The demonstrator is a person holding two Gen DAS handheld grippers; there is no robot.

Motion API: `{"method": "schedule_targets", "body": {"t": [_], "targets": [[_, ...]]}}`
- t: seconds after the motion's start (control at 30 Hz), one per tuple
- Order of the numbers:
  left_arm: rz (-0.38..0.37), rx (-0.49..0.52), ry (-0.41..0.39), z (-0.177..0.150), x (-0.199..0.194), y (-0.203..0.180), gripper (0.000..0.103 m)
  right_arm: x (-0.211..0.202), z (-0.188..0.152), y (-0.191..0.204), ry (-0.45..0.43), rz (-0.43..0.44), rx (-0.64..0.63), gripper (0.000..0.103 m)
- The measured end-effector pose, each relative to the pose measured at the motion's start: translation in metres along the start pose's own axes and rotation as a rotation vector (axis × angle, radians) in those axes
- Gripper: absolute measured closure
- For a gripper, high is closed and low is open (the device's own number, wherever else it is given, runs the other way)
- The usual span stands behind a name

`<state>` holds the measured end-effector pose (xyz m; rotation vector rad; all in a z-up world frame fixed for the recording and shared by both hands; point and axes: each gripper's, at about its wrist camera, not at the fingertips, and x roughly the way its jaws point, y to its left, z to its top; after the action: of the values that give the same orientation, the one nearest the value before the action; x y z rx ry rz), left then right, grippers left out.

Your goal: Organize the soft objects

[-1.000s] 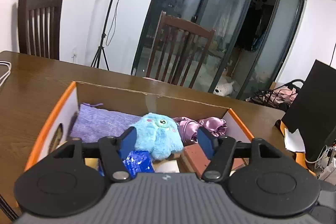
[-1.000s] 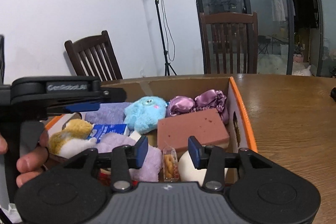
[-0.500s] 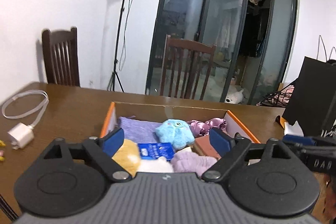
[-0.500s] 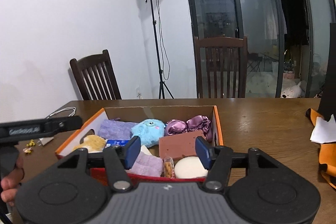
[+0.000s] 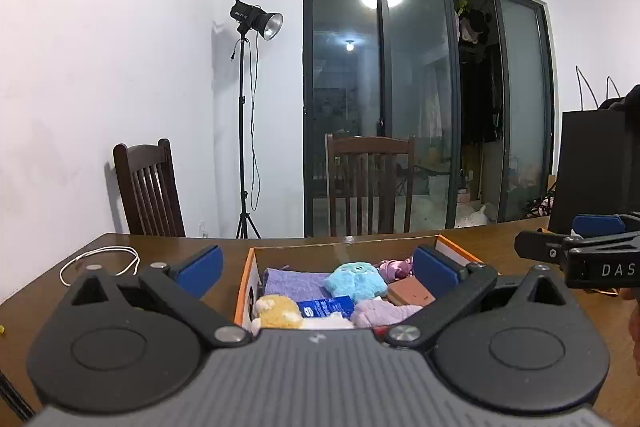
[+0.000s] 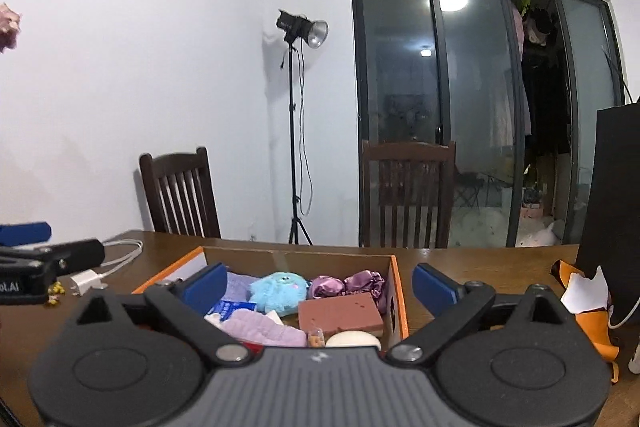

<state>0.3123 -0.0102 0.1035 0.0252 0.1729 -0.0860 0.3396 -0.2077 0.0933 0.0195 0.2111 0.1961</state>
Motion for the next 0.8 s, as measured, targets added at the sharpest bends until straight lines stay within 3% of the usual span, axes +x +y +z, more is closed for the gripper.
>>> {"method": "schedule_targets", "body": {"t": [0.53,0.8], "targets": [[-0.003,-0.019,-0.034,-0.002,-0.048,-0.003,0.0,-0.052,-0.007,0.01,-0.039,-0.003,-0.008,0.0],[0.003,-0.069,-0.04,-0.009,-0.103,-0.001,0.0,-0.103,-0.016,0.023,-0.055,-0.014,-0.037,0.0]]}}
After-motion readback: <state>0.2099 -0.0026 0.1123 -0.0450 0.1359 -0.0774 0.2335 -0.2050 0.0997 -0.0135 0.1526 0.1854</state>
